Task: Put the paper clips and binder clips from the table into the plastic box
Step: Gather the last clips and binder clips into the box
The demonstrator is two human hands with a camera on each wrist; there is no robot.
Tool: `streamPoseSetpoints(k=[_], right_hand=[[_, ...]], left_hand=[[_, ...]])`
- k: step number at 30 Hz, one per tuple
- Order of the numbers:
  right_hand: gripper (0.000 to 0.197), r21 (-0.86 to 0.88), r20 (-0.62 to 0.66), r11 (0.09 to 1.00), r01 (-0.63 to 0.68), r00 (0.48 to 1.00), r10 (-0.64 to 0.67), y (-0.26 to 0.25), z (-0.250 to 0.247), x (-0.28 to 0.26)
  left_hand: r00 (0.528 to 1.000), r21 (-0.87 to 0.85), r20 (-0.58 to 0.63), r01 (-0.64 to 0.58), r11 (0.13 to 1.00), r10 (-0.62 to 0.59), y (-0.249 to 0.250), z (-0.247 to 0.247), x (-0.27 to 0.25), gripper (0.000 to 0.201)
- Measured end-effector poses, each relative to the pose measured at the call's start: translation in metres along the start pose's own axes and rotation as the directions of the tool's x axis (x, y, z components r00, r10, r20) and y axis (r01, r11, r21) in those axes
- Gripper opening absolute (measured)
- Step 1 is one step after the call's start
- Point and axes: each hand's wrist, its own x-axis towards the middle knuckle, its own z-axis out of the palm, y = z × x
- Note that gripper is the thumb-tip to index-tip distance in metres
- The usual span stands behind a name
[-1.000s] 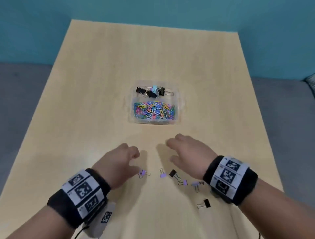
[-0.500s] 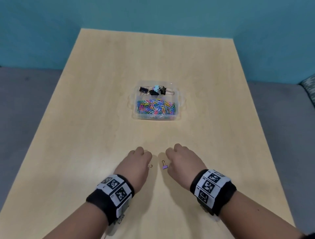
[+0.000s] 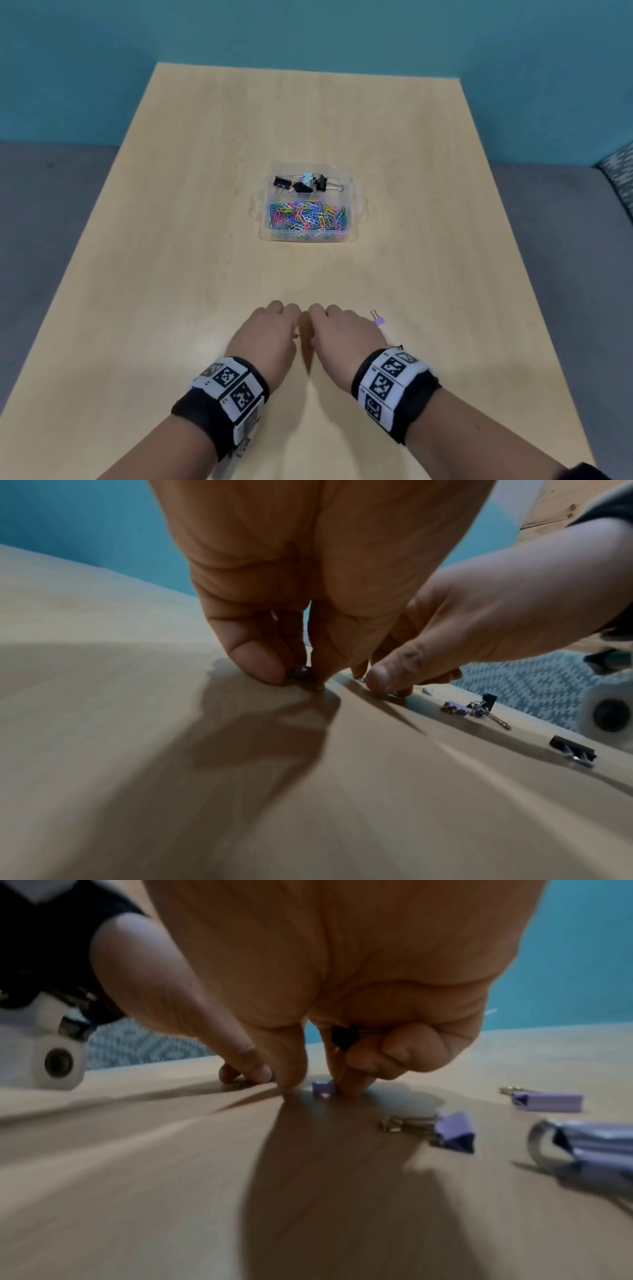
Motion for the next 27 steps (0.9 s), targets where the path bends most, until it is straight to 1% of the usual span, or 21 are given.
streamPoseSetpoints(k=[2, 4, 5, 7, 9, 10, 11, 12, 13, 14, 15, 16, 17, 18, 20, 21, 22, 24, 25, 26, 27], right_hand=[[0.026, -0.015, 0.022, 1.000, -0.010, 1.000, 0.011, -0.001, 0.002, 0.005], [0.021, 0.014, 0.025, 0.999, -0.028, 0.999, 0.028, -0.002, -0.001, 0.009], [0.020, 0.018, 0.021, 1.000, -0.023, 1.000, 0.022, -0.002, -0.003, 0.010], [0.018, 0.032, 0.036, 0.999, -0.013, 0.999, 0.012, -0.001, -0.006, 0.013], [0.013, 0.124, 0.055, 0.991, -0.042, 0.998, 0.036, 0.007, -0.014, 0.020], [0.011, 0.219, 0.044, 0.972, -0.083, 0.996, 0.075, 0.012, -0.022, 0.024], [0.010, 0.349, 0.033, 0.927, -0.135, 0.991, 0.132, 0.020, -0.029, 0.032], [0.008, 0.554, 0.019, 0.811, -0.188, 0.977, 0.213, 0.030, -0.039, 0.040], [0.008, 0.784, 0.056, 0.576, -0.232, 0.950, 0.307, 0.040, -0.050, 0.049], [0.008, 0.938, 0.160, 0.236, -0.253, 0.921, 0.354, 0.048, -0.062, 0.058], [0.009, 0.967, 0.255, -0.090, -0.239, 0.906, 0.338, 0.055, -0.075, 0.069], [0.011, 0.934, 0.296, -0.293, -0.204, 0.902, 0.314, 0.062, -0.088, 0.079], [0.012, 0.921, 0.296, -0.345, -0.181, 0.901, 0.317, 0.068, -0.099, 0.092], [0.011, 0.935, 0.270, -0.318, -0.160, 0.900, 0.341, 0.071, -0.110, 0.105], [0.006, 0.980, 0.173, -0.166, -0.111, 0.888, 0.427, 0.073, -0.130, 0.131], [0.005, 0.990, 0.133, -0.101, -0.097, 0.876, 0.463, 0.072, -0.139, 0.144], [0.006, 0.993, 0.119, -0.067, -0.098, 0.872, 0.476, 0.072, -0.147, 0.154], [0.011, 0.988, 0.143, -0.020, -0.150, 0.883, 0.447, 0.069, -0.161, 0.168], [0.016, 0.981, 0.159, 0.033, -0.191, 0.890, 0.427, 0.069, -0.165, 0.172], [0.023, 0.965, 0.167, 0.118, -0.235, 0.894, 0.416, 0.070, -0.168, 0.175], [0.031, 0.931, 0.155, 0.238, -0.276, 0.890, 0.428, 0.072, -0.169, 0.175]], left_hand=[[1.000, 0.027, 0.007, 0.009, 1.000, -0.009, 0.005, -0.001, 0.000, 0.020], [1.000, 0.046, 0.017, 0.023, 0.999, -0.023, 0.009, 0.000, 0.002, 0.025], [0.999, 0.044, 0.012, 0.030, 0.999, -0.030, 0.011, 0.001, 0.003, 0.024], [0.998, -0.002, -0.025, 0.058, 0.998, -0.058, 0.011, 0.002, 0.005, 0.017], [0.991, -0.141, -0.063, 0.105, 0.984, -0.114, 0.007, -0.001, 0.008, 0.022], [0.985, -0.253, -0.068, 0.137, 0.958, -0.159, 0.004, -0.005, 0.010, 0.025], [0.975, -0.375, -0.069, 0.173, 0.911, -0.213, 0.000, -0.011, 0.014, 0.026], [0.961, -0.474, -0.066, 0.207, 0.856, -0.269, -0.004, -0.017, 0.021, 0.025], [0.948, -0.546, -0.064, 0.229, 0.806, -0.313, -0.008, -0.025, 0.029, 0.023], [0.938, -0.608, -0.063, 0.235, 0.759, -0.341, -0.011, -0.036, 0.039, 0.021], [0.933, -0.657, -0.081, 0.216, 0.723, -0.352, -0.013, -0.049, 0.052, 0.019], [0.928, -0.682, -0.115, 0.186, 0.707, -0.355, -0.015, -0.063, 0.067, 0.017], [0.925, -0.673, -0.163, 0.149, 0.725, -0.342, -0.016, -0.078, 0.084, 0.016], [0.921, -0.624, -0.214, 0.127, 0.771, -0.325, -0.017, -0.092, 0.102, 0.016], [0.906, -0.490, -0.307, 0.112, 0.864, -0.292, -0.014, -0.119, 0.138, 0.014], [0.899, -0.444, -0.335, 0.113, 0.889, -0.281, -0.011, -0.130, 0.154, 0.014], [0.897, -0.416, -0.348, 0.113, 0.903, -0.272, -0.008, -0.138, 0.169, 0.013], [0.905, -0.393, -0.341, 0.111, 0.913, -0.256, -0.002, -0.145, 0.189, 0.010], [0.912, -0.395, -0.329, 0.105, 0.913, -0.247, -0.001, -0.144, 0.195, 0.011], [0.918, -0.402, -0.320, 0.093, 0.911, -0.235, -0.002, -0.143, 0.197, 0.013], [0.921, -0.412, -0.321, 0.073, 0.908, -0.219, -0.004, -0.141, 0.196, 0.016]])
